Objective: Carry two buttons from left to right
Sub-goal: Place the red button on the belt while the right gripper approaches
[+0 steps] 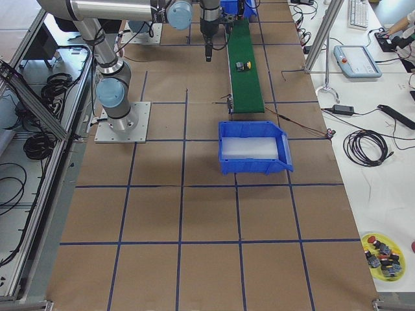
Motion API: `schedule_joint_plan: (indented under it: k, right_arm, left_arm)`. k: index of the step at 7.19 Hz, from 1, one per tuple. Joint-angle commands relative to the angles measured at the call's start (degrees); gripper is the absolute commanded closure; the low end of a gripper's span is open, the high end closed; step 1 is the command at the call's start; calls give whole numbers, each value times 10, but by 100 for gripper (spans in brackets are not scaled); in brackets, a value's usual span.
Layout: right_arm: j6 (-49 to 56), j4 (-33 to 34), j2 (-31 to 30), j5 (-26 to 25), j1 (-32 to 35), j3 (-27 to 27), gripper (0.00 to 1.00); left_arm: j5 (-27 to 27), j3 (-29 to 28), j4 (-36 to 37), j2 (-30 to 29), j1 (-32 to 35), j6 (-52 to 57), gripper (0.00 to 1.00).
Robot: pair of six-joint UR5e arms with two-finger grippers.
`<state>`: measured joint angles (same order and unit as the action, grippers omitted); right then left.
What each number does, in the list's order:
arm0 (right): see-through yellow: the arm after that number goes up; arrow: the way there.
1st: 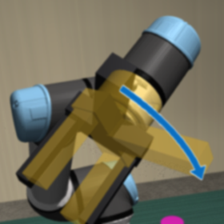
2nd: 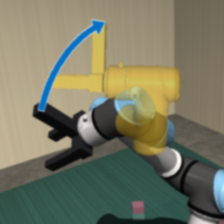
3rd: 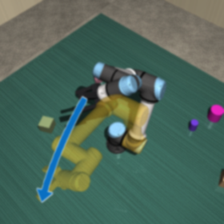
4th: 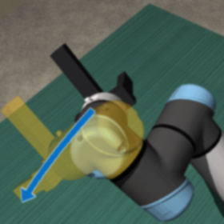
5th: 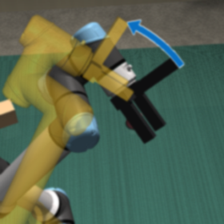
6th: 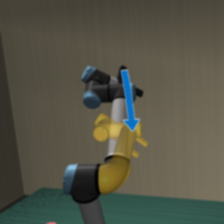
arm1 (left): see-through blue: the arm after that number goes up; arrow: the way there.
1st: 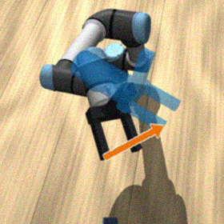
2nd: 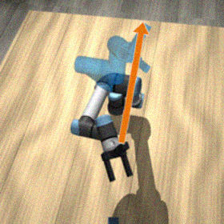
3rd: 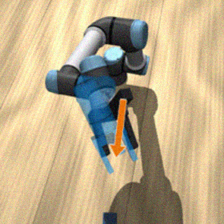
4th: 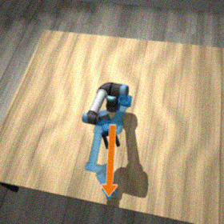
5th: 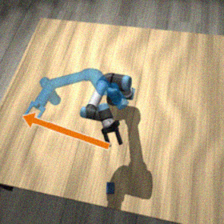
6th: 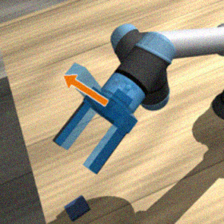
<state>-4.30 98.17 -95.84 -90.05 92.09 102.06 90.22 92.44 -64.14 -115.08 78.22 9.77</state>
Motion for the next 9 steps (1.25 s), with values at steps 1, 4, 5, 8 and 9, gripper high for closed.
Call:
schedule_joint_plan:
  k: [1,4,5,8,9]
  right_arm:
    - [0,114,65,2,-1,13,0]
    - [-4,236,158,6,0,9,0]
    - [-17,249,192,29,-1,-7,0]
    - [-18,243,242,50,0,-79,0]
    - [-18,249,253,51,0,-82,0]
  left_arm:
    - [-5,-7,7,-5,0,-4,1]
    - [0,-26,-6,20,4,-11,0]
    - [0,-43,-46,40,6,-11,0]
    - [3,-64,-182,124,11,-27,0]
    - [2,-63,-224,156,23,-51,0]
